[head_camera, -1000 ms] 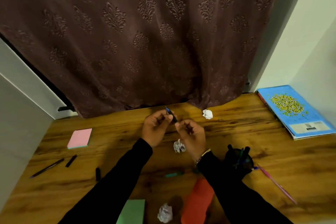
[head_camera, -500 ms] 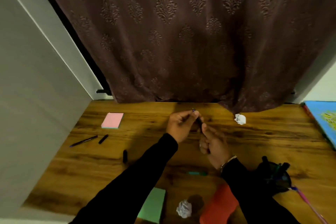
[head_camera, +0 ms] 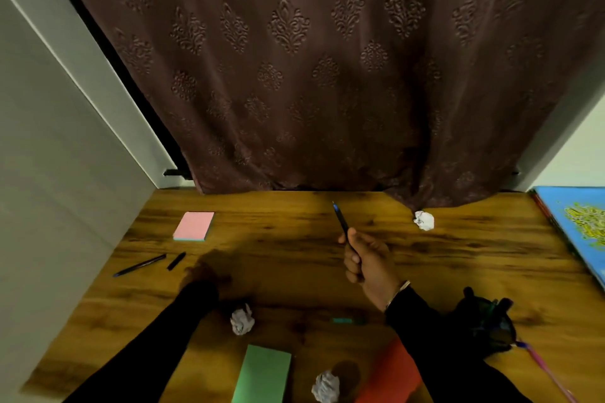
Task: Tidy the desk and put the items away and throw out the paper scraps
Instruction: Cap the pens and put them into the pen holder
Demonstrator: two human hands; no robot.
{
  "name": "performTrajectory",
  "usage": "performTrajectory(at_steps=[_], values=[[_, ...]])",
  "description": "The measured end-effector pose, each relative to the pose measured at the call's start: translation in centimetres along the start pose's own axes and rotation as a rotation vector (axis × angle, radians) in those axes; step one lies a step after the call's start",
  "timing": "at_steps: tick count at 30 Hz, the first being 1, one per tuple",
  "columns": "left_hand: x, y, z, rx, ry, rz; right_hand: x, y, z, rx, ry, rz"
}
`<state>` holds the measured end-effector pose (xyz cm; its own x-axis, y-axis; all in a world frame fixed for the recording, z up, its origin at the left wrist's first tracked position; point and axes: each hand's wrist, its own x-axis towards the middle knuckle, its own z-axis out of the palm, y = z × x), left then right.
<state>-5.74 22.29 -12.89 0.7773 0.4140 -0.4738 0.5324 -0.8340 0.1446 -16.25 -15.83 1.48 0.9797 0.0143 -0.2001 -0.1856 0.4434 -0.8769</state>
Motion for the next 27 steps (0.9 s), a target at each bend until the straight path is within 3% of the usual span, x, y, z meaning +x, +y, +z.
performTrajectory(at_steps=[2, 8, 10, 12, 14, 18, 22, 27], values=[[2.0, -1.7, 1.5, 0.019, -0.044, 0.028, 0.1, 0.2, 0.1, 0.0, 0.009, 0.008], [-4.4, 1.5, -0.6, 0.131, 0.016, 0.077, 0.6, 1.4, 0.4, -0.01, 0.014, 0.017], [-6.9, 4.1, -1.9, 0.047, 0.016, 0.256, 0.7, 1.7, 0.4, -0.043, 0.013, 0.014], [-8.9, 7.3, -3.0, -0.375, -0.108, 0.401, 0.6, 1.9, 0.6, -0.079, 0.021, 0.012], [-11.3, 10.7, -3.9, -0.853, -0.255, 0.4, 0.4, 2.3, 0.7, -0.127, 0.036, 0.018], [-16.8, 15.9, -5.5, -1.266, -0.472, 0.53, -0.3, 3.6, 0.8, -0.253, 0.056, 0.015], [-18.0, 17.8, -5.4, -1.202, -0.507, 0.676, -0.6, 3.3, 0.2, -0.289, 0.093, 0.033], [-18.0, 17.8, -5.4, -0.943, -0.345, 0.821, -0.8, 2.5, -0.4, -0.314, 0.124, -0.016]])
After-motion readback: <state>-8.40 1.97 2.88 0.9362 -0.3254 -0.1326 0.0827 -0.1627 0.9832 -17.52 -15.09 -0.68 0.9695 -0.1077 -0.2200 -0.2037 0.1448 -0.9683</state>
